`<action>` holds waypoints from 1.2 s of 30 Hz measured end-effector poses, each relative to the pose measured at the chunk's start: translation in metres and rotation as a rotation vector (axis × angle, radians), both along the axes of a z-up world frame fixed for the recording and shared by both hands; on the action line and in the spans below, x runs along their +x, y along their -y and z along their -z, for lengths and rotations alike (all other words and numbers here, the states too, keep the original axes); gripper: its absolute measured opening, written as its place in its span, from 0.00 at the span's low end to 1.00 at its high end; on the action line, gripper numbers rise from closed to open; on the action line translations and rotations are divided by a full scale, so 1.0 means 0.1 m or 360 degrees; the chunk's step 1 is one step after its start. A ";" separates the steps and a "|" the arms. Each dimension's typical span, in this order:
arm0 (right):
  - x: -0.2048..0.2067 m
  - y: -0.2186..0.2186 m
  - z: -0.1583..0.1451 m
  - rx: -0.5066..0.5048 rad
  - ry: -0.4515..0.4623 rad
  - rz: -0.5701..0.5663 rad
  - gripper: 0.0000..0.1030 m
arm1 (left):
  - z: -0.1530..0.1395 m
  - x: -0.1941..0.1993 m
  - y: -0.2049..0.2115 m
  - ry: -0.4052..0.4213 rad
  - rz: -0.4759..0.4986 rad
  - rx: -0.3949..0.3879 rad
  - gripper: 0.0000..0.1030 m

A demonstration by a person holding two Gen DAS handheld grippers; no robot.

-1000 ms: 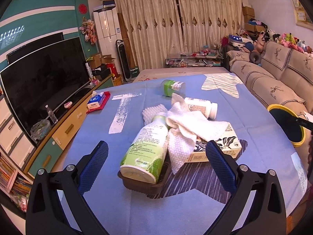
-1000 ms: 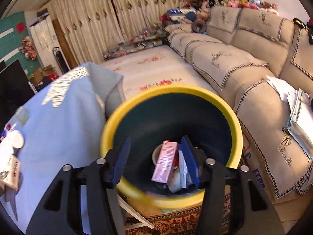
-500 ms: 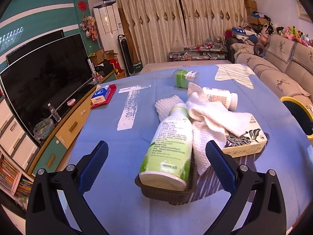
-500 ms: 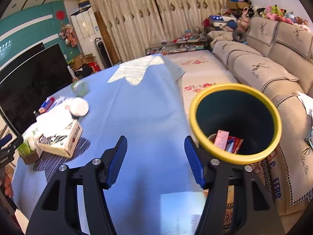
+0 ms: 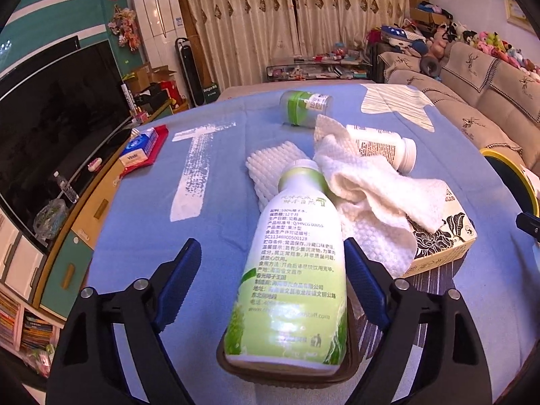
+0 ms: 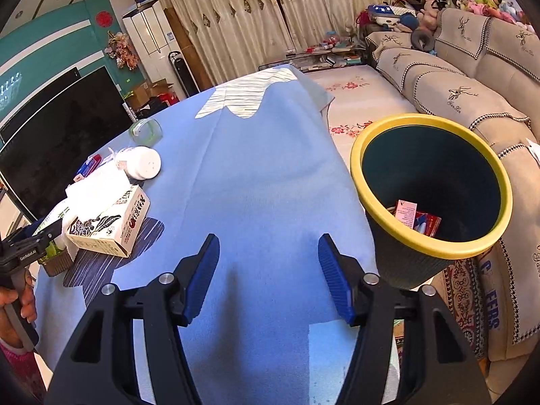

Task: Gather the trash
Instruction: 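Close the left gripper around the white bottle with green label, then lift the white bottle with the left gripper while the right gripper grasps the white towel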

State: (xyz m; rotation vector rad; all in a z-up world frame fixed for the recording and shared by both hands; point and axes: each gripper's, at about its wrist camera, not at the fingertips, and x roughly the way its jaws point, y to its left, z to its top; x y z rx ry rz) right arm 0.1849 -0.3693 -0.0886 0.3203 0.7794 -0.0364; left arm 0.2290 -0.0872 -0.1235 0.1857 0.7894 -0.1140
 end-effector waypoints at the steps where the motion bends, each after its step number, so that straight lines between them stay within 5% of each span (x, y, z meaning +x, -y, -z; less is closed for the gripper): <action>1: 0.00 0.00 0.01 0.0005 0.0001 -0.0001 0.57 | 0.01 0.02 0.01 -0.0011 0.0009 -0.0007 0.78; 9: -0.01 0.02 0.01 0.0017 0.0008 -0.0004 0.57 | 0.02 0.06 0.03 -0.0030 0.0074 -0.0081 0.53; 18: 0.00 0.02 0.01 0.0023 0.0009 -0.0007 0.58 | -0.26 -0.14 0.00 0.0068 0.0095 -0.0083 0.52; 36: 0.00 0.04 0.01 0.0057 0.0022 -0.0011 0.58 | -1.48 -0.87 0.02 0.0416 0.0156 -0.0054 0.52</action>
